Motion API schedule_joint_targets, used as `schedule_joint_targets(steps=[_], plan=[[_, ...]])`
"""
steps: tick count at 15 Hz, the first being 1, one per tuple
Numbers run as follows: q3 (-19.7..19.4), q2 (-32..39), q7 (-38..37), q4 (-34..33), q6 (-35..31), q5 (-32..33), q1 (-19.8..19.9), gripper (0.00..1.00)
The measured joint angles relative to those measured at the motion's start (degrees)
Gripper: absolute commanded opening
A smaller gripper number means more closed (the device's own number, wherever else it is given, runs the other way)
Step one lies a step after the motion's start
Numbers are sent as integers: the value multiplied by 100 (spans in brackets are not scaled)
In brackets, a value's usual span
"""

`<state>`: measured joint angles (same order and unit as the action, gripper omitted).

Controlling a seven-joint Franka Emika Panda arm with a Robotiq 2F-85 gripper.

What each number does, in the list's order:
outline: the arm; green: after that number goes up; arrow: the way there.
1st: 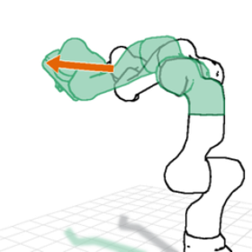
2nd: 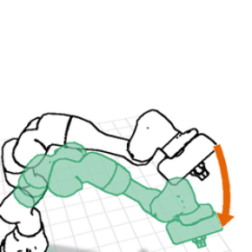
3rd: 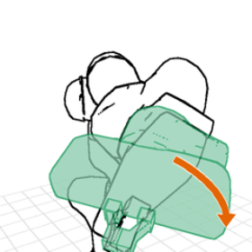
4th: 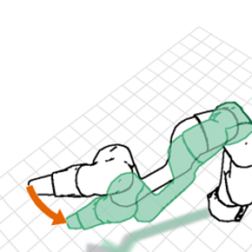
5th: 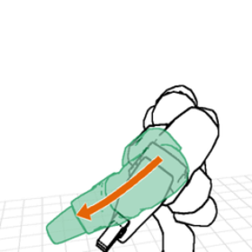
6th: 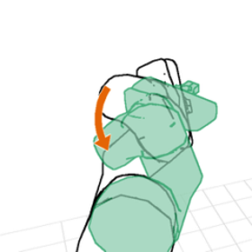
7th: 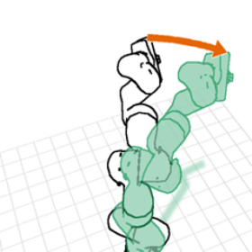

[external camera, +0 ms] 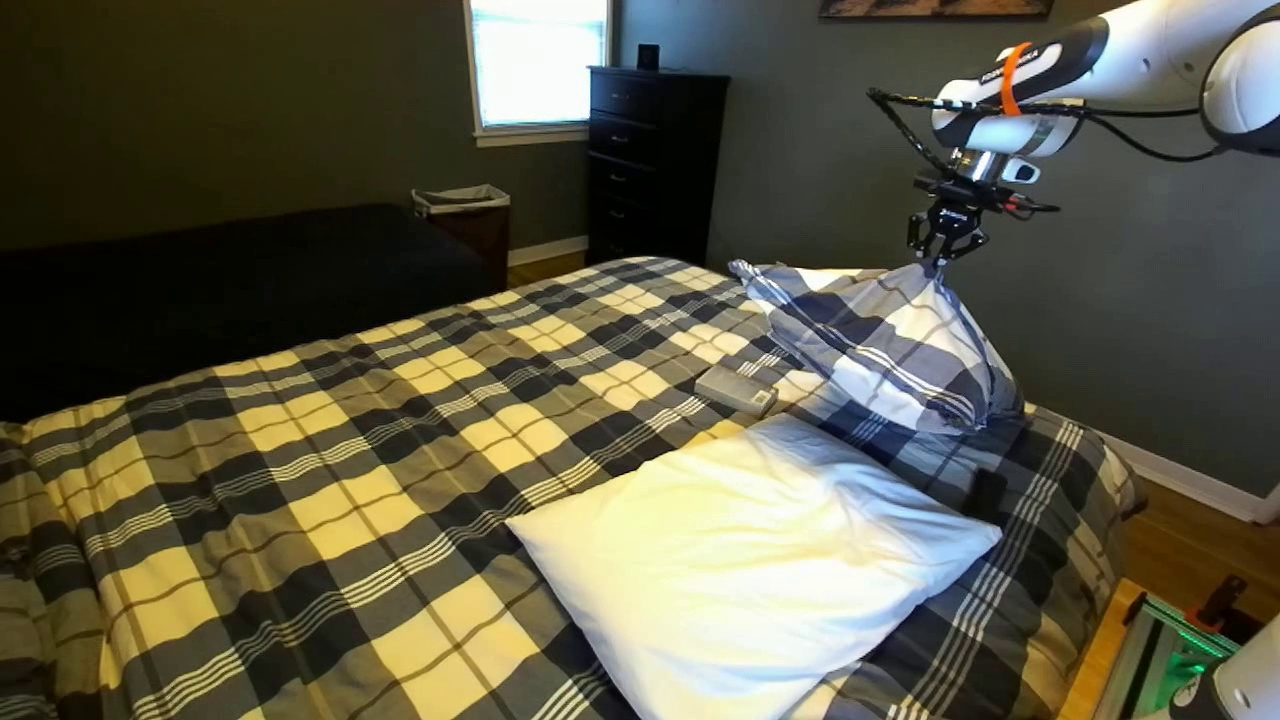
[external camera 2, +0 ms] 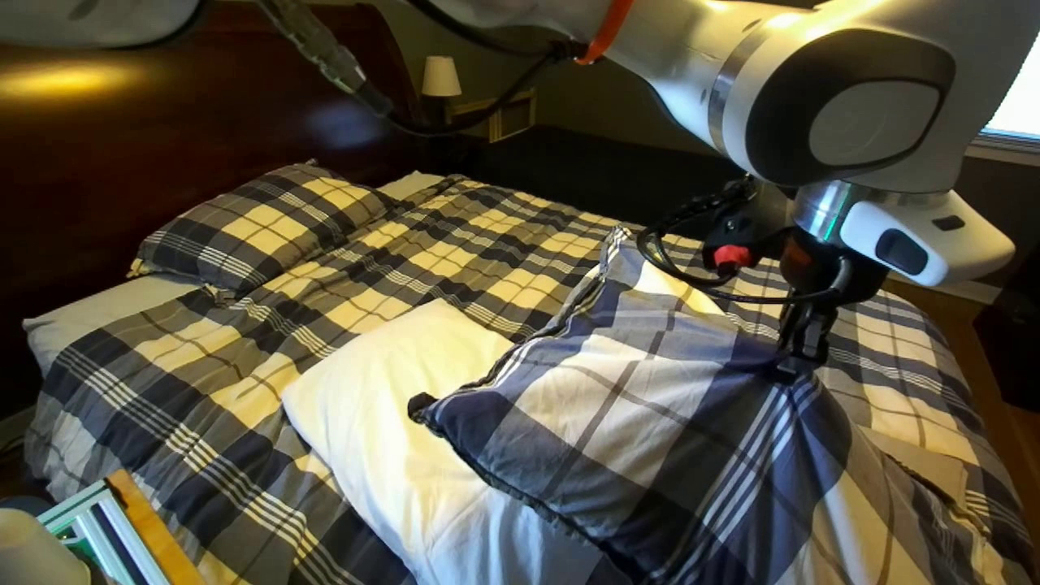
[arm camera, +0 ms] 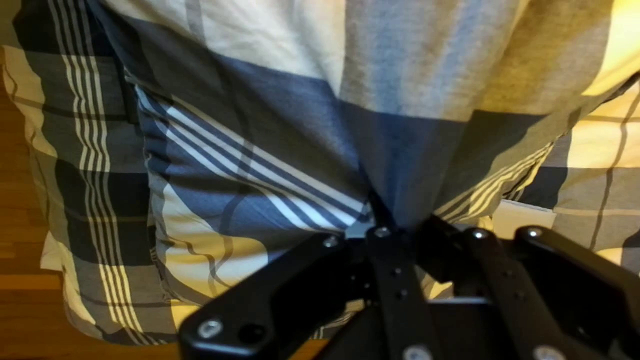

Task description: Remove the checked pillow from on top of the white pillow, pick up the black remote, put it on the bed and then put the checked pillow back on top of the white pillow

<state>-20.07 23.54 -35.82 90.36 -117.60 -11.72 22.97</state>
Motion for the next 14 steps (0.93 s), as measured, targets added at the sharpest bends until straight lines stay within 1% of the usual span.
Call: schedule_joint_targets(steps=[3,6,11,14], plan=[[0,22,0,93,0,58,-49,2],[-7,-137,-33,384,0,260,-230,2],[-6,-762,-365,1130,23,799,-659,2],[34,-1187,-705,1553,77,1083,-911,2]])
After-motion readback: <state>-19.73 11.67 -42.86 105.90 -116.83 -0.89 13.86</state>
